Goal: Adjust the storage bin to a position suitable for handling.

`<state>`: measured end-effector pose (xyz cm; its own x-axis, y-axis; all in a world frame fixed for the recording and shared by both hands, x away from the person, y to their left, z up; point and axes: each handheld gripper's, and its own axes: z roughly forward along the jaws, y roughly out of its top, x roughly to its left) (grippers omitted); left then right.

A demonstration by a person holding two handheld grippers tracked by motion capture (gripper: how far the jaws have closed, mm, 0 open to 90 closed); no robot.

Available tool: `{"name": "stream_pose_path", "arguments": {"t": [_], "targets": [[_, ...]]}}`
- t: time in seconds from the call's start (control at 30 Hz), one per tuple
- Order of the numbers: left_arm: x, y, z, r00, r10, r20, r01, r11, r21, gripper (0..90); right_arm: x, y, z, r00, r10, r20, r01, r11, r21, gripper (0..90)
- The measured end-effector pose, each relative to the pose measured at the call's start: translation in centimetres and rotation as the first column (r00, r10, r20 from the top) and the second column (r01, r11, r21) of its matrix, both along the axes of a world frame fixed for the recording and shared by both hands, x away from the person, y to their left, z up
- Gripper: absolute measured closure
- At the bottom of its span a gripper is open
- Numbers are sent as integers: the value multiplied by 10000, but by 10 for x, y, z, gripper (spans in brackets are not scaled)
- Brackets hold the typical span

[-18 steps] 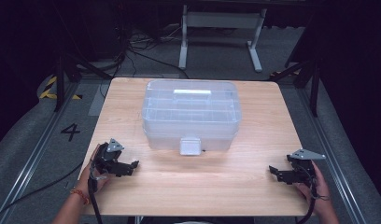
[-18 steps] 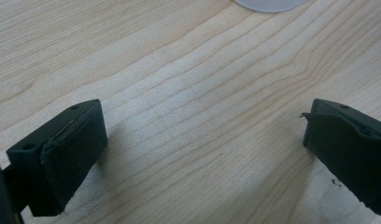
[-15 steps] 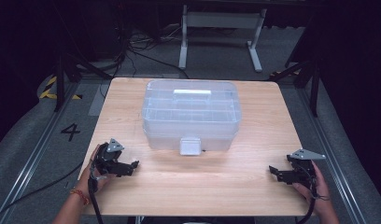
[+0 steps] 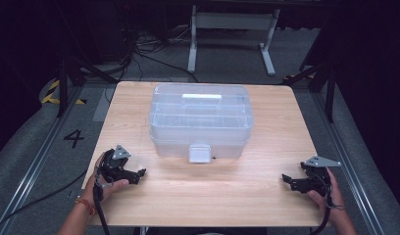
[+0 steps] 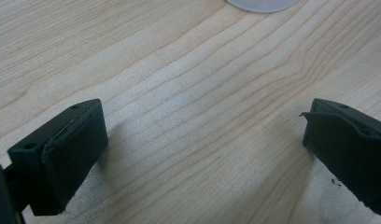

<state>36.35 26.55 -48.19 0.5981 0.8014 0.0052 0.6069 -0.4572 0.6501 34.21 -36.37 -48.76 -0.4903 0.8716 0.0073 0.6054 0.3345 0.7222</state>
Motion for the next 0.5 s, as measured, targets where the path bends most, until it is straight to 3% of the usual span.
{"name": "stream_pose_path", "arguments": {"t": [0.3, 0.4, 0.5], "targets": [[-1, -1, -1, 10000, 61, 3, -60, 9998, -168, 6, 5, 1, 0, 9999, 81, -104, -82, 9999, -86, 33], [-1, 0, -1, 10000, 52, 33, -51, 9999, -161, 6, 9, 2, 4, 9987, 234, -449, -248, 9992, -302, 39], [-3, 0, -1, 10000, -80, -27, 79, 9998, -156, 6, 12, 0, 5, 9968, 609, -517, -628, 9974, -353, 61]]}}
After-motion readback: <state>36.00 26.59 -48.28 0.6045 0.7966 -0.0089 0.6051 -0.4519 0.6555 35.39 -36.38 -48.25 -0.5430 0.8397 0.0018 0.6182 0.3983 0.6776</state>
